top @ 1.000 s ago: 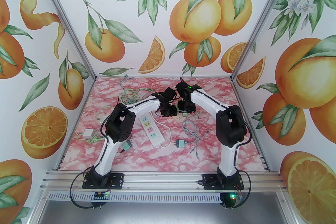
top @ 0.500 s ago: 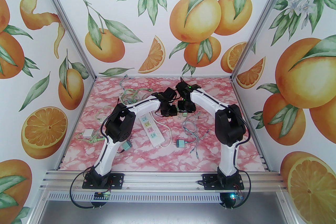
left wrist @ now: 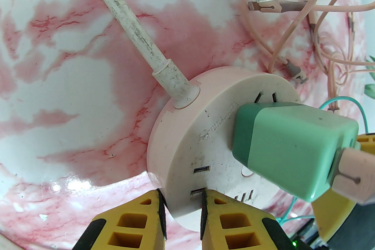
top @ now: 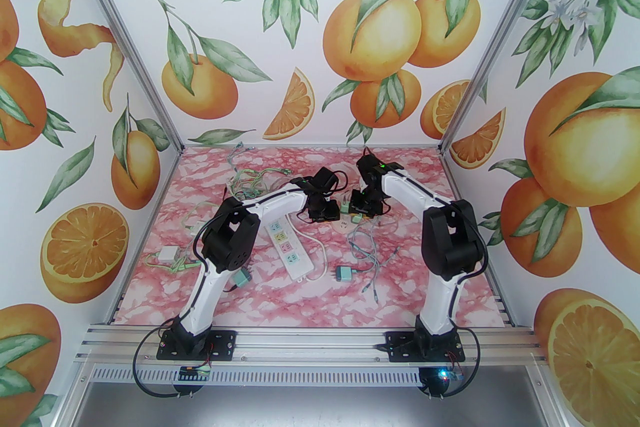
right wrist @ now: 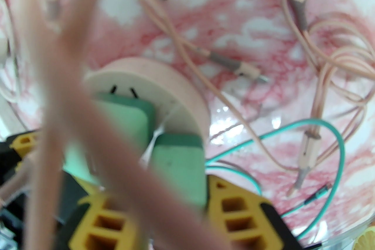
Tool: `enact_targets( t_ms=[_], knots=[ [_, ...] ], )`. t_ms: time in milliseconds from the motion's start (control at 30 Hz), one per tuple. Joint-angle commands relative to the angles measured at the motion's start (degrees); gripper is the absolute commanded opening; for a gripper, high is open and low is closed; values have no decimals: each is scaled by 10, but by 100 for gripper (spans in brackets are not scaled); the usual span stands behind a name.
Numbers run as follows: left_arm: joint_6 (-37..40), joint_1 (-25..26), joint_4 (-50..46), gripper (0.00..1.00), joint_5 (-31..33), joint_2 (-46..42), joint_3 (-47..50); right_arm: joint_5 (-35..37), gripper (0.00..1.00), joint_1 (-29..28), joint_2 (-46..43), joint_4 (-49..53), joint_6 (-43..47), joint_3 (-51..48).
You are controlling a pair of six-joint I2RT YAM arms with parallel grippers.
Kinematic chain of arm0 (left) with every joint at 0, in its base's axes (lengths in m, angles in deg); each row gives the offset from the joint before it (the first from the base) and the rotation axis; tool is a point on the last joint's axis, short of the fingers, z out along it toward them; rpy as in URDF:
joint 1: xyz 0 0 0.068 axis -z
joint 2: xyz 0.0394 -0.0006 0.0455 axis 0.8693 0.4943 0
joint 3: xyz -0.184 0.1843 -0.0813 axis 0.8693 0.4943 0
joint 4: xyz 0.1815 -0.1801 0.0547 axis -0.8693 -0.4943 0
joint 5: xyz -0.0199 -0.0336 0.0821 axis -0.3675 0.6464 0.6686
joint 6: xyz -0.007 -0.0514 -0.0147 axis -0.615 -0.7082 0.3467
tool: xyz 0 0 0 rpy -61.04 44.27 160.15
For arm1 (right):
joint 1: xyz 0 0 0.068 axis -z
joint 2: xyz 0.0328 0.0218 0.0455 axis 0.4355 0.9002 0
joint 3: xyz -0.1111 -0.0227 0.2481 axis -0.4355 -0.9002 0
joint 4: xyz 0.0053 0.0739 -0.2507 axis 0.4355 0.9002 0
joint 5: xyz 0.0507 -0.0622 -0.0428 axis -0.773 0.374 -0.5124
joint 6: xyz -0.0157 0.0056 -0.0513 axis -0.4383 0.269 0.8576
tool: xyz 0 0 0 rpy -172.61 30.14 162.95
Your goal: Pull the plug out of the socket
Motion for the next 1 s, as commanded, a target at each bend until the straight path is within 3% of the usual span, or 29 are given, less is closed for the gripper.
enact_targets(
  t_ms=[0, 133, 300, 433, 567, 800, 967],
  knots=[
    [14, 35, -95, 23, 35, 134, 62, 8, 29, -71, 5, 27, 27, 52],
    [14, 37, -96, 23, 36, 135, 61, 67, 29, -109, 33, 58, 38, 81],
    [15, 37, -96, 23, 36, 132, 61, 51, 32, -110, 33, 44, 35, 82],
    [22, 36, -99, 23, 46, 124, 57, 11, 56, -90, 1, 6, 30, 53],
    [36, 29, -109, 23, 59, 114, 48, -22, 67, -71, -51, -41, 47, 20],
    [96, 7, -141, 24, 95, 99, 18, -77, 71, -45, -117, -106, 111, -64],
    [161, -9, -178, 24, 126, 107, -12, -68, 69, -44, -189, -239, 161, -183]
  ],
)
